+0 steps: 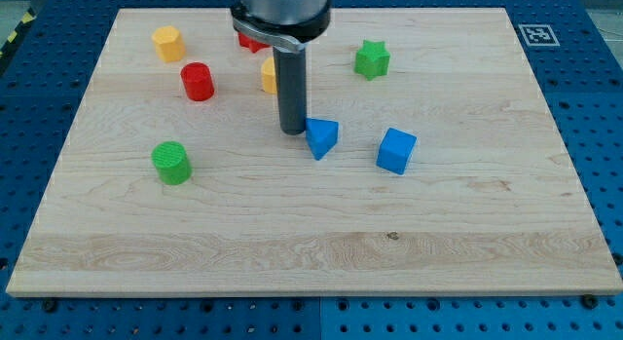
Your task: Push the blue triangle into the blue cube
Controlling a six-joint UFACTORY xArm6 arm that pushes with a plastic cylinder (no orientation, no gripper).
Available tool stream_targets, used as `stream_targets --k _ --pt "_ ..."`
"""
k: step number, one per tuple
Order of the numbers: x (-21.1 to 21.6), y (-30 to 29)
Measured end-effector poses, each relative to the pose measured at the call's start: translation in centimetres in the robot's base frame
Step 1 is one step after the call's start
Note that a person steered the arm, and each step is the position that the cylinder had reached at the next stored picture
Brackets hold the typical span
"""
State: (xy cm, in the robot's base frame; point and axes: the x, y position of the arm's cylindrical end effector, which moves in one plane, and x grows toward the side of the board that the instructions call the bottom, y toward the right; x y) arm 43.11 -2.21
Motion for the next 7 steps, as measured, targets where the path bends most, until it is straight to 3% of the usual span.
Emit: stream_targets --k 3,6,7 --pt "3.5 -1.7" --pt "3.6 2.0" --pt "1.1 2.1"
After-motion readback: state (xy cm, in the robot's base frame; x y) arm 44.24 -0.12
